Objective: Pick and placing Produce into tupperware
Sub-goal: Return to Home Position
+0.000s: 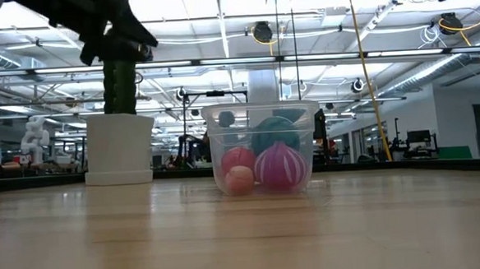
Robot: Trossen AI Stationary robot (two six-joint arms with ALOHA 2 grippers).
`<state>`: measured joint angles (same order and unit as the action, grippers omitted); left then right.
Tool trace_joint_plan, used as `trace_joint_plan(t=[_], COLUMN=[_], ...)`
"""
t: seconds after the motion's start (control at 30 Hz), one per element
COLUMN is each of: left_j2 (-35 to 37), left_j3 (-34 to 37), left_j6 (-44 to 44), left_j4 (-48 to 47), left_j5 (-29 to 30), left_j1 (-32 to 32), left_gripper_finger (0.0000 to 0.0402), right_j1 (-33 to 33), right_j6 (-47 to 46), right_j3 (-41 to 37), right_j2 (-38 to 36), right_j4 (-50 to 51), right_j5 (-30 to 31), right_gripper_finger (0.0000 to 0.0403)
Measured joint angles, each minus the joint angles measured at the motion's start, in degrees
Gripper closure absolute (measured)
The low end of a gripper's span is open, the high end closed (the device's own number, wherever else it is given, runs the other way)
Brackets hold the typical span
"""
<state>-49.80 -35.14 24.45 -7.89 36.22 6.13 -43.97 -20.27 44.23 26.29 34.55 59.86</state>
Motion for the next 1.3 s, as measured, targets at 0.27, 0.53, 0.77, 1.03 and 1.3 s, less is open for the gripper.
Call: trace_joint_plan(t=[0.27,0.53,0.77,1.03,1.3], left_j2=[1.80,12.65,25.42,35.82,39.85], left_j3=[2.00,6.16,6.41,6.41,6.53], left_j6=[4.08,-0.59,-3.42,-2.09,2.69], left_j4=[-5.87,-1.25,-6.81,-16.16,-22.43], left_j5=[0.72,-0.19,3.87,7.51,9.68], left_j1=[-7.81,-10.01,-9.95,-7.49,-4.34], left_gripper_finger=[0.0149,0.0149,0.0149,0.0149,0.0149], right_j1=[0.00,0.00,0.00,0.00,0.01], right_j6=[2.11,11.96,16.81,16.48,10.19], right_j3=[-4.43,-8.12,-10.50,-10.53,-17.38], right_j2=[-9.63,-18.32,-22.73,-24.91,-24.88], right_j4=[0.43,-5.80,-10.28,-10.36,-14.20], right_j5=[0.00,0.09,0.12,6.64,10.54], right_gripper_finger=[0.0048,0.0048,0.0048,0.0048,0.0048])
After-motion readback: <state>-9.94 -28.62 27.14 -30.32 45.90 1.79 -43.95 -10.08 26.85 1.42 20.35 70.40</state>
